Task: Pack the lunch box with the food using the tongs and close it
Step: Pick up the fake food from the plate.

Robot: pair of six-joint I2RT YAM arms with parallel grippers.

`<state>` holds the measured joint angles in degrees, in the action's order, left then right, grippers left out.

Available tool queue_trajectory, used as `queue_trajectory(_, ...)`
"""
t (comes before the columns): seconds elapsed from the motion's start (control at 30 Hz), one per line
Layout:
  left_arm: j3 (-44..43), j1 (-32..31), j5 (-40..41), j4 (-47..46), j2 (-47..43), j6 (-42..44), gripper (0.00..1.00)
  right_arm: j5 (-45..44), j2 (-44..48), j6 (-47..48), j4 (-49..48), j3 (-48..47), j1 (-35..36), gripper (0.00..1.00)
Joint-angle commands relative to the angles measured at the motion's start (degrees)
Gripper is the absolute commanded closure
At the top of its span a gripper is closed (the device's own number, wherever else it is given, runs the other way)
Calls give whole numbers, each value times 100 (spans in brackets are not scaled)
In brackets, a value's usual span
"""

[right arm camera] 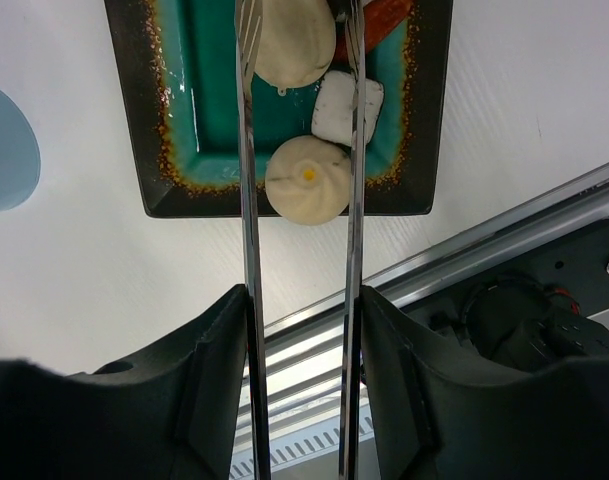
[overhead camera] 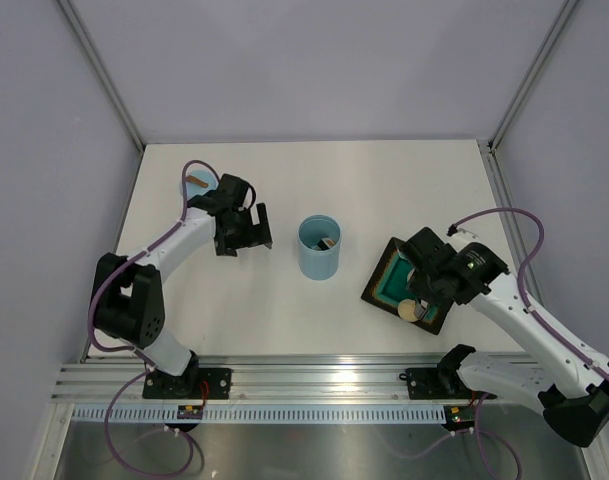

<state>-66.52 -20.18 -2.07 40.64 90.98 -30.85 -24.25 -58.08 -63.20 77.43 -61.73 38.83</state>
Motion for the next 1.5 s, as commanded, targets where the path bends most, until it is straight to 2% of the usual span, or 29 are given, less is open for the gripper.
queue_trajectory(0.0,-300,-91,-110,-101,86,88,1,34,139,-237,1609,65,-42,46)
queue_trajectory(0.3,-388,-214,-75,-109,271,18,1,271,473,-298,1521,197,-42,46)
queue_trajectory(0.7,-388,-284,-22,-92,271,0,1,342,333,-96,1020,513,-42,48)
queue_trajectory(0.93,-370,-293,-22,-83,254,-9,1,166,272,18,1002,329,-42,64)
queue_trajectory(1.3,-309,-284,127,-21,131,-52,1,114,-80,676,1108,-672,-42,99)
queue_trajectory(1.47,-405,-197,145,75,34,-26,1,87,-344,1071,1178,-1393,-42,100)
